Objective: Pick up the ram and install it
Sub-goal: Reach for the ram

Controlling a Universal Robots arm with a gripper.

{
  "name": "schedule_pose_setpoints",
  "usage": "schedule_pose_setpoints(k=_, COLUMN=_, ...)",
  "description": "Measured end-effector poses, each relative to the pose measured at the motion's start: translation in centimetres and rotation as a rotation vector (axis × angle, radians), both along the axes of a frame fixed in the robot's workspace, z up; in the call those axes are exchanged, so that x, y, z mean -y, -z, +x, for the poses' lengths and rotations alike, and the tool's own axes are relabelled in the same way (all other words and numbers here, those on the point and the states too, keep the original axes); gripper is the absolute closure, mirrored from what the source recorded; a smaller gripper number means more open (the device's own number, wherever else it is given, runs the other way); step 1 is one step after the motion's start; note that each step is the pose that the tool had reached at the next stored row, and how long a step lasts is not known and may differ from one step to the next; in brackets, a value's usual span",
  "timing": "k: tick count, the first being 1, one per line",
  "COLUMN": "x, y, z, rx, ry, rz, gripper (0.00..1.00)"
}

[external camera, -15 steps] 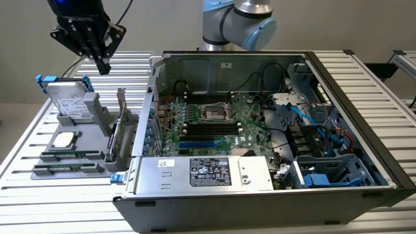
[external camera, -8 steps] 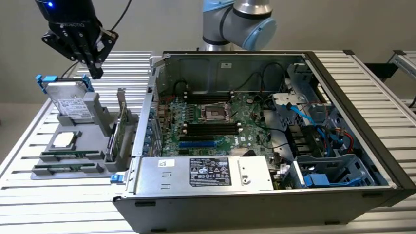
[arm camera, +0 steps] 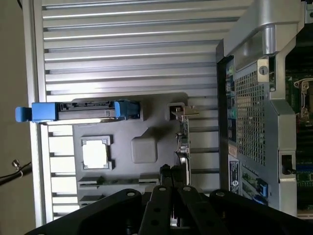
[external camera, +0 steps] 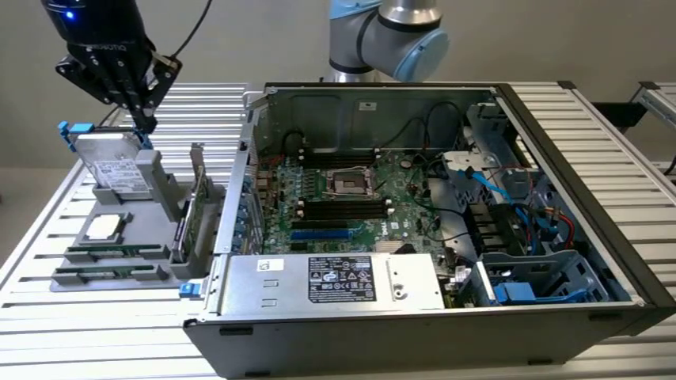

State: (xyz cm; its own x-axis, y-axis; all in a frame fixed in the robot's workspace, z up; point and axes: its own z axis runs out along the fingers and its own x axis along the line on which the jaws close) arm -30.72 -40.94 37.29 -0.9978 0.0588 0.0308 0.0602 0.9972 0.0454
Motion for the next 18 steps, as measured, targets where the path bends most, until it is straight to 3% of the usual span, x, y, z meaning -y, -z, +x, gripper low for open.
schedule_pose_setpoints(k=9, x=0.77, y=0.58, z=-1.7, rx=0.0, ry=-0.007, rz=0.0, gripper=0.9)
schedule_pose_setpoints(k=18, x=2.03, y=1.04, z=-3.0, rx=-0.0016, ry=-0.013, rz=0.0001, gripper=0.9)
